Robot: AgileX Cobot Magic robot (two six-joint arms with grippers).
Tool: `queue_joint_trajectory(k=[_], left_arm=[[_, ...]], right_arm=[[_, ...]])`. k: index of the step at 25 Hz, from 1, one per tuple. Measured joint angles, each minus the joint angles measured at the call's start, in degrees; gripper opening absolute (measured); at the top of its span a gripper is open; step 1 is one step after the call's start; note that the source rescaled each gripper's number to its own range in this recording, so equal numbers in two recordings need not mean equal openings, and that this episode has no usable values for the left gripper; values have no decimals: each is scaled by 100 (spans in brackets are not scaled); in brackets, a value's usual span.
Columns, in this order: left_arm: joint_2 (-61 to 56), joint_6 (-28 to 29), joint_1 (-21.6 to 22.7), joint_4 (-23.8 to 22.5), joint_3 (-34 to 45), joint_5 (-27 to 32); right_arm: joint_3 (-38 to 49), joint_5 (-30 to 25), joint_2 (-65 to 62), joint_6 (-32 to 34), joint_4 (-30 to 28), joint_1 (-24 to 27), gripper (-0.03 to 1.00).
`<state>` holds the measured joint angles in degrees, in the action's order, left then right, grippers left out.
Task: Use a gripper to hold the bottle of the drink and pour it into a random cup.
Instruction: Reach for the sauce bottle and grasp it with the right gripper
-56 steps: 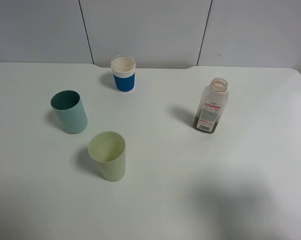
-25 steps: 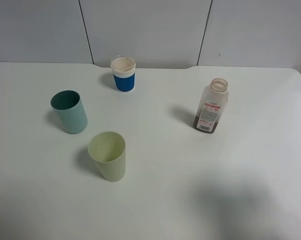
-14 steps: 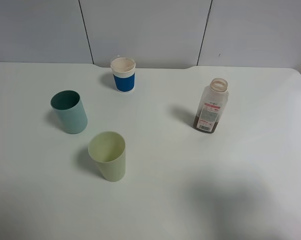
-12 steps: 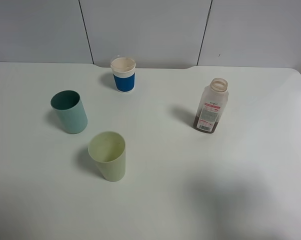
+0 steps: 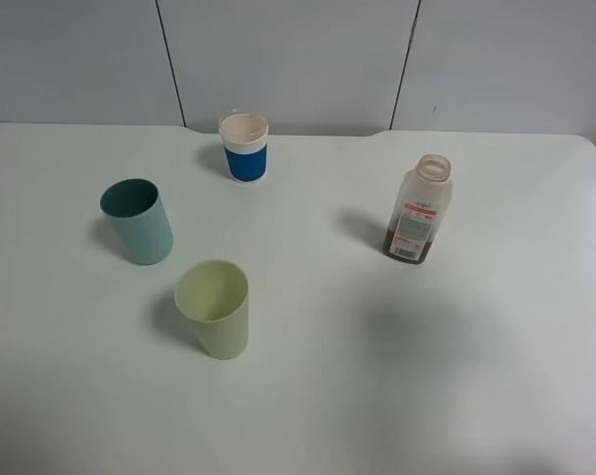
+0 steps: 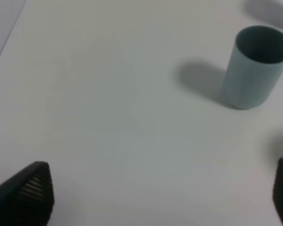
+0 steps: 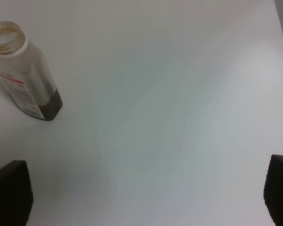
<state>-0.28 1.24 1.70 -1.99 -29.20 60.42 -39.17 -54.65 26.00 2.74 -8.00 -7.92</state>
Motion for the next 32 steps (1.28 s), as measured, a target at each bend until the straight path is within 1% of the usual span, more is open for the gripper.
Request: queue_joint_trajectory(k=[7,13,18,22,32], left_arm=[[0,0,0,0,0,0],[0,0,0,0,0,0],[0,0,0,0,0,0],[0,0,0,0,0,0],[0,0,0,0,0,0]], right_arm=[[0,513,1066,0,20,0,100],[0,766,1932,6,64,0,100],[0,1121,2657,55,297,0,100],[0,1441,3197,68,356,0,100],[0,1905,4472,83,339,0,100]])
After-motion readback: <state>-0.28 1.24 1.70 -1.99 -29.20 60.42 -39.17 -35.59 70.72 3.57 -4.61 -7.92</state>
